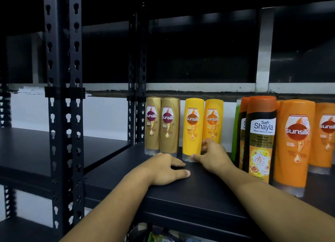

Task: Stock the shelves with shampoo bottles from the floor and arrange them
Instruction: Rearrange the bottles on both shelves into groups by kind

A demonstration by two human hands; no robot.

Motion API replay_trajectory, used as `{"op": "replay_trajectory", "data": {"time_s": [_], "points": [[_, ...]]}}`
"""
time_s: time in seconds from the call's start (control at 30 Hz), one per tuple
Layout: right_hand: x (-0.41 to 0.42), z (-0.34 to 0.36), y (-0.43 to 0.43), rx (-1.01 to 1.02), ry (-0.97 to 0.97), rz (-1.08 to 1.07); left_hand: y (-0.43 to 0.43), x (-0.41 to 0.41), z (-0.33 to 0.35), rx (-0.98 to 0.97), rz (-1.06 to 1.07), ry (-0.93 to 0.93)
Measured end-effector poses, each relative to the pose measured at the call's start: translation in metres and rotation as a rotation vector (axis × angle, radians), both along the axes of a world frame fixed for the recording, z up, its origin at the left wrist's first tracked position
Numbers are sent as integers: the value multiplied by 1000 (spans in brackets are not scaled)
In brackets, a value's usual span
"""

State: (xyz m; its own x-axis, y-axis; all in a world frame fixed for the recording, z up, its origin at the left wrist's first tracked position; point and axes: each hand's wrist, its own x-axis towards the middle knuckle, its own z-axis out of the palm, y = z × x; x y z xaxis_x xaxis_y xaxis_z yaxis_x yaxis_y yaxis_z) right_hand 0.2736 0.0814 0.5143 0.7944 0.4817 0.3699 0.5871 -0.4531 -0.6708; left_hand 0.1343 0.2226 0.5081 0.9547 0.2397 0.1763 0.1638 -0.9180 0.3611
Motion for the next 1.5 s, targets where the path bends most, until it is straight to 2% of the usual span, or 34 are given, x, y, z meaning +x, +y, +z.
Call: {"op": "replay_trajectory", "data": {"time_s": [0.43, 0.67, 1.2, 1.37, 1.5], "points": [[-3, 0, -1, 15, 23, -6, 1, 0, 0, 4, -6, -1], [-4, 2, 0, 61, 77, 66, 1, 1, 0, 9, -4, -4], [1, -1, 2, 5, 46, 13, 3, 1, -2, 7, -7, -12], [-4, 2, -11, -69, -45, -63, 4, 0, -1, 6, 3, -36], [-26, 6, -33, -160, -180, 55, -1, -5, 3, 20, 2, -50]]}}
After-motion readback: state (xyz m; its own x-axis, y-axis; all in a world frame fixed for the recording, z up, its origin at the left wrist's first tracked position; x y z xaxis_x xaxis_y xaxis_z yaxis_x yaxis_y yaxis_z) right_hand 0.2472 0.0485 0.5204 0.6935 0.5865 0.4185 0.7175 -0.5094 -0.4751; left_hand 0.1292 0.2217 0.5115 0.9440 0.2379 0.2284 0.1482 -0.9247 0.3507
